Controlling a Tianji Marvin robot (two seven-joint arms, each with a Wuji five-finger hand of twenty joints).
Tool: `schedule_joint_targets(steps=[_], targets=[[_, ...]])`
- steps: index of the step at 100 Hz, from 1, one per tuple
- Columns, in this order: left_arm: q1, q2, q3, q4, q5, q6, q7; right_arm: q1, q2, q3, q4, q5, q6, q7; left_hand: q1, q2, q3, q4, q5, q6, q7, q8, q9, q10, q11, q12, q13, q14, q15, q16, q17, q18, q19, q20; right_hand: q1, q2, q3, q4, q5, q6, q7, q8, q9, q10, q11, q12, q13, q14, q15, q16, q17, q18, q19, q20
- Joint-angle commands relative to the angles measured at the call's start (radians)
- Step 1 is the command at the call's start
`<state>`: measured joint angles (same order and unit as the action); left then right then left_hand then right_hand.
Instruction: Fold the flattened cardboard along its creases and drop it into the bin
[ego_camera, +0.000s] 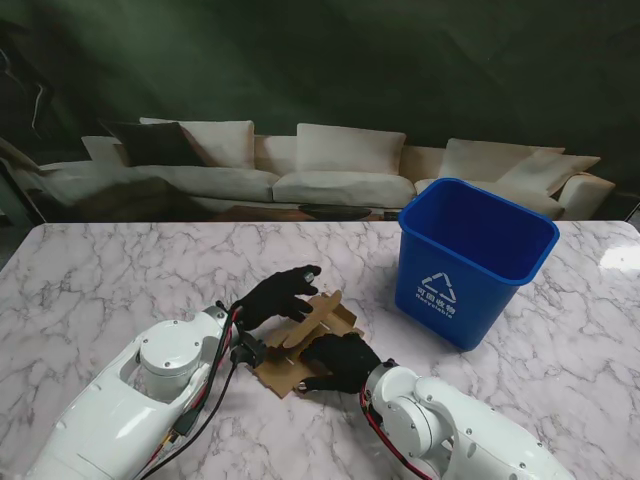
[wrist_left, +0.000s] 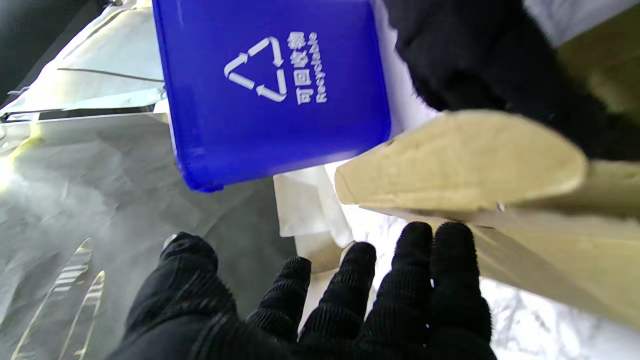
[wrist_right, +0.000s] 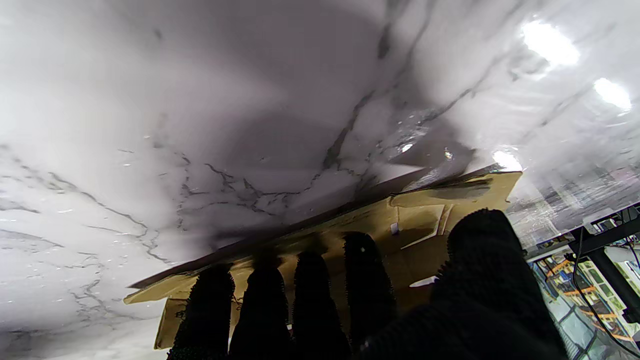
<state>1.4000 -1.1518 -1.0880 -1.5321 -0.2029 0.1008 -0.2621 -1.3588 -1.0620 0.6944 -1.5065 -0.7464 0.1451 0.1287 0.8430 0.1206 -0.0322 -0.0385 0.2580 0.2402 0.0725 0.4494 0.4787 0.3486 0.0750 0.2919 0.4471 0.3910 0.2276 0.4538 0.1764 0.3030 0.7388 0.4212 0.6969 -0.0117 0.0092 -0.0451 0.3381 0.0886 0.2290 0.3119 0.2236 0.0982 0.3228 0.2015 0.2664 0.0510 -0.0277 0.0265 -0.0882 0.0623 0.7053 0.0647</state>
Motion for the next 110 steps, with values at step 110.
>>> schedule_joint_targets(steps=[110], targets=[[-0.191, 0.035, 0.187, 0.212, 0.247, 0.121, -0.139, -0.307, 0.019, 0.329, -0.246, -0.102, -0.147, 0.039, -0.028, 0.061, -0.014, 0.004, 0.035, -0.029, 0.001, -0.026, 0.064, -0.137, -0.010, -0.004, -0.115, -0.089, -0.095, -0.053, -0.128, -0.088, -0.288, 0.009, -0.002, -0.010, 0.001, 0.023, 0.197, 0.041, 0.124, 0.040, 0.234, 0.056, 0.125, 0.056, 0.214, 0.090, 0.178, 0.134, 0.178, 0.181, 0.266, 0.158]])
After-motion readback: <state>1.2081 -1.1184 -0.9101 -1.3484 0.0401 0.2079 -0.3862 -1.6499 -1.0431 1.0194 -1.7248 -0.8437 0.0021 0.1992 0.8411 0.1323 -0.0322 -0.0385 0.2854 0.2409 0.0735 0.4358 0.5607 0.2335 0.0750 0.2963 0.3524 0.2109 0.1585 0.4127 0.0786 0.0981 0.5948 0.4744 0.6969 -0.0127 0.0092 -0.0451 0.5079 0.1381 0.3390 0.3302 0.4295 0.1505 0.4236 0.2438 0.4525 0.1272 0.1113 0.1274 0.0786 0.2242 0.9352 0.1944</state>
